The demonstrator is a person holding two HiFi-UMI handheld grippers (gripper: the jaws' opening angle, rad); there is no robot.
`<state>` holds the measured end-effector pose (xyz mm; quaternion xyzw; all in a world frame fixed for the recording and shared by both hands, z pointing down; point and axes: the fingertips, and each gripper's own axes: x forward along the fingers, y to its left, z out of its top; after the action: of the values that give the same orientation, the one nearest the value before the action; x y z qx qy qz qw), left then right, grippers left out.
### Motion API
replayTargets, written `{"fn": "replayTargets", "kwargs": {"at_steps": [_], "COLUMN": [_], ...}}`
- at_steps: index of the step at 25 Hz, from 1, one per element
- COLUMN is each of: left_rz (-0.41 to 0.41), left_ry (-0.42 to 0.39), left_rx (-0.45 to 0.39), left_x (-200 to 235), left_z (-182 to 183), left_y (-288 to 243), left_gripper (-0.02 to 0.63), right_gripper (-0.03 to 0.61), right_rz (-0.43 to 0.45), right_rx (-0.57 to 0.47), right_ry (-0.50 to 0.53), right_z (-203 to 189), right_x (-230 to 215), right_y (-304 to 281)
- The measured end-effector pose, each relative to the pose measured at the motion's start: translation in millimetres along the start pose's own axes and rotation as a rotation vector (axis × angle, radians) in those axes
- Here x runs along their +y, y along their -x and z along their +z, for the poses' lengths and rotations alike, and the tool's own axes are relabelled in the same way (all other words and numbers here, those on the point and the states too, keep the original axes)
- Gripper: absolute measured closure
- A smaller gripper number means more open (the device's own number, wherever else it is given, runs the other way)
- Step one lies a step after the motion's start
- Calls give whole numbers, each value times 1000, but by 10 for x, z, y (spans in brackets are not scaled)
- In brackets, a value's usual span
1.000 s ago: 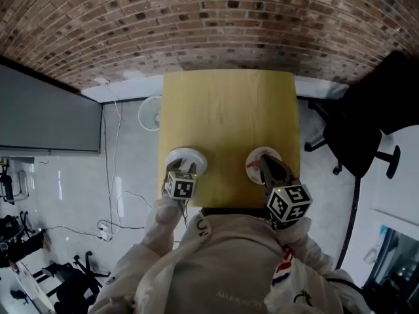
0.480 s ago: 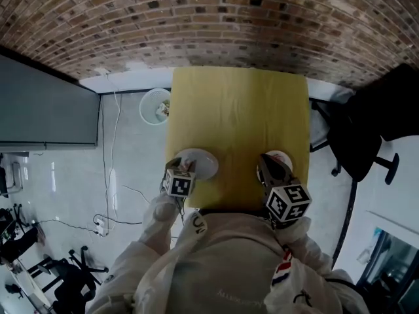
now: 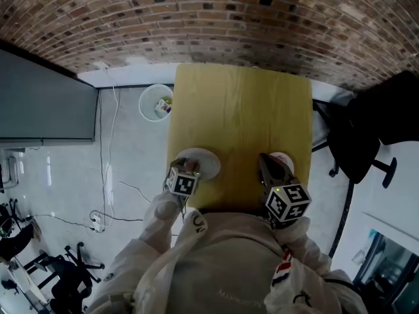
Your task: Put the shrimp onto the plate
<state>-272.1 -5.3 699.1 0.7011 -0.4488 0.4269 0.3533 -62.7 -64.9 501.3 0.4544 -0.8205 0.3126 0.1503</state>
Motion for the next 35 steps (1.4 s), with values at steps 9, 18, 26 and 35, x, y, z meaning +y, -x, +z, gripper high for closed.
{"fn": "replayTargets", "kwargs": {"at_steps": [9,18,26,35], "left_rz": [8,24,33,29], "left_ry": [13,4,19,-13], "left_rx": [10,20,-3,-13], "left_x": [38,7,-87,-436], "left_z": [-18,-3,19,79], "left_y": [-43,-7,35,82], "left_gripper": [431,434,434,449], "right_gripper": [554,554,554,554], "right_rz": [9,2,5,-3], "right_rx": [11,5,-12,-50], "right_ry": [1,-9,-43,-93], "right_z": [-30,-41,-54,-88], "right_x": [6,-47,-139,-350], "right_y": [-44,36,187,495]}}
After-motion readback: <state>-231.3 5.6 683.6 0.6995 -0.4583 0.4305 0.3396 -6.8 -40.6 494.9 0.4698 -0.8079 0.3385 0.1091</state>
